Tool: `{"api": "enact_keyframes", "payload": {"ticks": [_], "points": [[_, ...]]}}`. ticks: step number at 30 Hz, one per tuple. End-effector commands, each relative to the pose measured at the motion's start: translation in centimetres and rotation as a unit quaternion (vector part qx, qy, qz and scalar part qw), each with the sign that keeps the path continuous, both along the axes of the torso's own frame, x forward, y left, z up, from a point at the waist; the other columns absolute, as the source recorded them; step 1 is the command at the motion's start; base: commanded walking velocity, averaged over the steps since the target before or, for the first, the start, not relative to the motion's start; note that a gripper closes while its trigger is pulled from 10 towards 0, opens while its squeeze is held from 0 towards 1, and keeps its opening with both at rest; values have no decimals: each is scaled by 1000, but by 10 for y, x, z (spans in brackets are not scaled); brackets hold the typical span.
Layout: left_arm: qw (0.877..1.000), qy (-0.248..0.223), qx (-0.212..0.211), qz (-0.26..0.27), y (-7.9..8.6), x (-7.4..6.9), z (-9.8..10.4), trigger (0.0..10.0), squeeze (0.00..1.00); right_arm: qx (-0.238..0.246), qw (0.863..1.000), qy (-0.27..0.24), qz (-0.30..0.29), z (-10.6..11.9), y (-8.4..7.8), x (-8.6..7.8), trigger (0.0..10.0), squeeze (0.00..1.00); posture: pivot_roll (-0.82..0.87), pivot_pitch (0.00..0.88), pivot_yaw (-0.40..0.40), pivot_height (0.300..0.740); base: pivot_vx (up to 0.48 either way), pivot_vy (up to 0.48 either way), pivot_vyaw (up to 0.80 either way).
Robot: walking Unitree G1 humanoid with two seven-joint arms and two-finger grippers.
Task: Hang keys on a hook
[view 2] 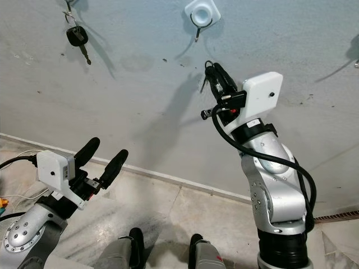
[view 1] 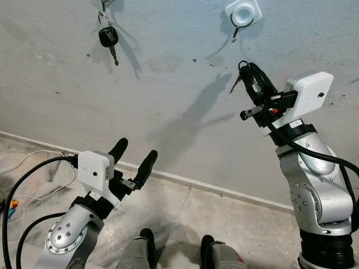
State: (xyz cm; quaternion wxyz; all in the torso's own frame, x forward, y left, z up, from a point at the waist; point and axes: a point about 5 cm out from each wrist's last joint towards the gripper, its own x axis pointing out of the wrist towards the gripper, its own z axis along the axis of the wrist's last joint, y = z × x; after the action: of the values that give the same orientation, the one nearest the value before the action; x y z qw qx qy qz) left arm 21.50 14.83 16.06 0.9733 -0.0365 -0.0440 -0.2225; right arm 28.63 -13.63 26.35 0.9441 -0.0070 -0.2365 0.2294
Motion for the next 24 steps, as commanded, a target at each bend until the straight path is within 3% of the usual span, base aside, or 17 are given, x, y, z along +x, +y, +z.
{"api": "enact_keyframes", "payload": {"ticks": [1,10,24], "points": [[1000,18,6,-6,-1,-3,-7,10000,0,0,1000,-16,27,9,7,-7,10000,0,40,285,36,740,0,0,0],[1000,17,6,-9,-2,-1,-6,10000,0,9,998,-20,60,20,12,-12,10000,0,37,283,38,740,0,0,0],[1000,16,6,-10,-4,0,-8,10000,0,27,997,-40,59,38,15,-4,10000,0,43,273,30,740,0,0,0]]}}
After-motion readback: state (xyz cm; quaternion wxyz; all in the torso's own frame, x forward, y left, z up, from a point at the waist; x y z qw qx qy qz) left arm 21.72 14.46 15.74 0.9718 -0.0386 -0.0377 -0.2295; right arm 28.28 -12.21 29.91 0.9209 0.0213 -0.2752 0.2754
